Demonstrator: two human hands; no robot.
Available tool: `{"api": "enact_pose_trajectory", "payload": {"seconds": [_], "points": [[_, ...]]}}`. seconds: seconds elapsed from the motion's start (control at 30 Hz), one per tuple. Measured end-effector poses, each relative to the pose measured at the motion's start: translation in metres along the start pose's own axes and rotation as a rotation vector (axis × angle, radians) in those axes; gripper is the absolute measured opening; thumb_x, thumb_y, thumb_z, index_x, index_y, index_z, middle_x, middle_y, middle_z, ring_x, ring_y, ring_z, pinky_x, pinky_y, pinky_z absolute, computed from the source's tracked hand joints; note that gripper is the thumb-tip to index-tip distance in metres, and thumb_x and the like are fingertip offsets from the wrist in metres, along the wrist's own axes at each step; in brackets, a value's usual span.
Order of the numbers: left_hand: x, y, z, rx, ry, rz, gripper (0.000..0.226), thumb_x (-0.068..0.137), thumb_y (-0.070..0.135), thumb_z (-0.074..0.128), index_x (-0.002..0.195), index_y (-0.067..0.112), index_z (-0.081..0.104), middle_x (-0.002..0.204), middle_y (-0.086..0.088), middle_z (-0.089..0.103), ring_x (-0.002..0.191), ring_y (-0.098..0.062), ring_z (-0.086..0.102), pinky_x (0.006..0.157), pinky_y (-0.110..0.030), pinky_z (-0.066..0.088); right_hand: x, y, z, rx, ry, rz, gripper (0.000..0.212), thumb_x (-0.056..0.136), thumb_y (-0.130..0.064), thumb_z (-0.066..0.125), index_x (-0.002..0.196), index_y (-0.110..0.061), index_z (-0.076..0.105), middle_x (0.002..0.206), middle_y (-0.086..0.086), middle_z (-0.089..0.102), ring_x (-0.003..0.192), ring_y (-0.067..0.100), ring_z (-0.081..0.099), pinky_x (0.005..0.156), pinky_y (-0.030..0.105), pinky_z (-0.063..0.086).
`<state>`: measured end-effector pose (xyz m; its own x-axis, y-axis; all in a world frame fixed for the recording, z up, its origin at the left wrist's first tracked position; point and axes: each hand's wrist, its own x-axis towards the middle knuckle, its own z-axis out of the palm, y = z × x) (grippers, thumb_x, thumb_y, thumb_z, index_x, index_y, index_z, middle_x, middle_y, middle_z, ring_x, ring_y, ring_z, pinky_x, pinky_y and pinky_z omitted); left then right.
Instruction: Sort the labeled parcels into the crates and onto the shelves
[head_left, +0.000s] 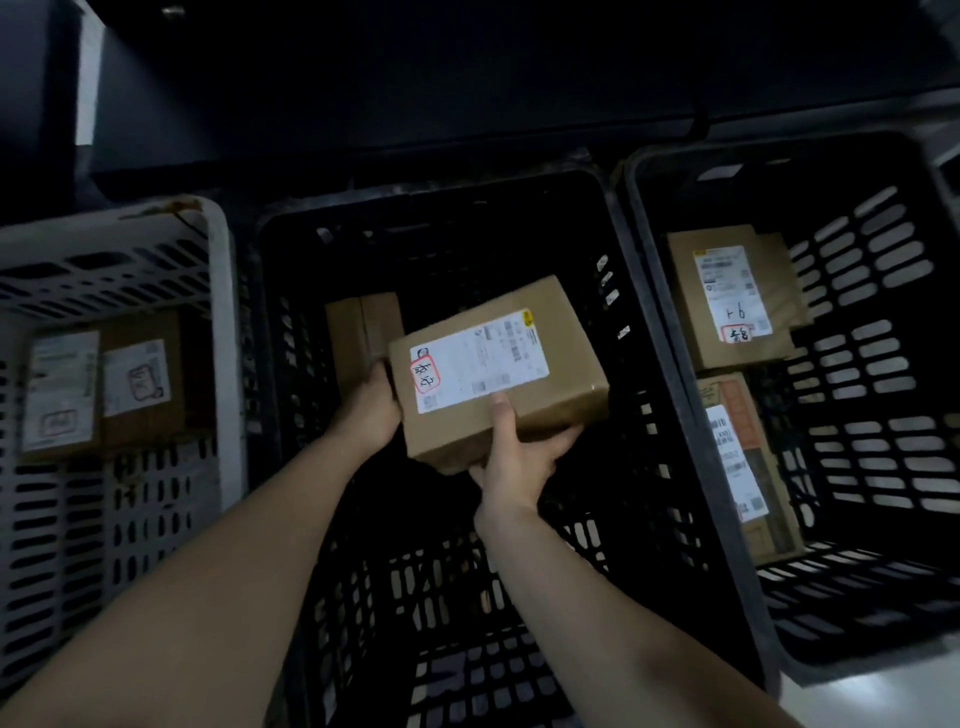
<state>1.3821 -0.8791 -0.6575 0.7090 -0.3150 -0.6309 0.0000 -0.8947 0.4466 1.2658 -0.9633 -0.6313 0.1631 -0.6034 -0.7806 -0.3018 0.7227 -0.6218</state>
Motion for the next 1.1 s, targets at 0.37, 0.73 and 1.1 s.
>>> {"api": "enact_pose_trajectory", "payload": {"seconds": [0.37, 0.73, 1.1], "points": [[0.0, 0.006, 0.004, 0.371, 0.129, 0.223, 0.062, 0.096, 0.05, 0.036, 0.149, 0.027, 0.013, 0.15, -0.012, 0.031, 0.131, -0.034, 0.036, 0.099, -0.042, 0.038, 0.055, -0.014, 0.017, 0.268, -0.214, 0.23, 0.075, 0.096, -0.023, 0.059, 0.152, -0.037, 0.011, 0.146, 0.01, 0.041, 0.13, 0.033, 0.044, 0.093, 0.044, 0.051], [0.026, 0.026, 0.014, 0.72, 0.036, 0.303, 0.066, 0.094, 0.028, 0.051, 0.15, 0.022, 0.016, 0.156, -0.004, 0.014, 0.141, -0.027, 0.016, 0.112, -0.045, 0.02, 0.081, -0.032, 0.035, -0.276, -0.341, 0.239, 0.063, 0.099, -0.018, 0.051, 0.153, -0.024, 0.019, 0.143, 0.011, 0.045, 0.126, 0.029, 0.048, 0.087, 0.041, 0.049], [-0.022, 0.109, -0.023, 0.666, 0.214, 0.448, 0.041, 0.094, 0.026, 0.045, 0.135, 0.023, 0.044, 0.135, 0.0, 0.046, 0.128, -0.021, 0.038, 0.102, -0.033, 0.029, 0.035, -0.106, -0.002, -1.447, -0.325, -0.91, 0.042, 0.098, -0.017, 0.043, 0.14, -0.016, 0.043, 0.134, 0.011, 0.047, 0.121, 0.031, 0.046, 0.084, 0.037, 0.047]]}}
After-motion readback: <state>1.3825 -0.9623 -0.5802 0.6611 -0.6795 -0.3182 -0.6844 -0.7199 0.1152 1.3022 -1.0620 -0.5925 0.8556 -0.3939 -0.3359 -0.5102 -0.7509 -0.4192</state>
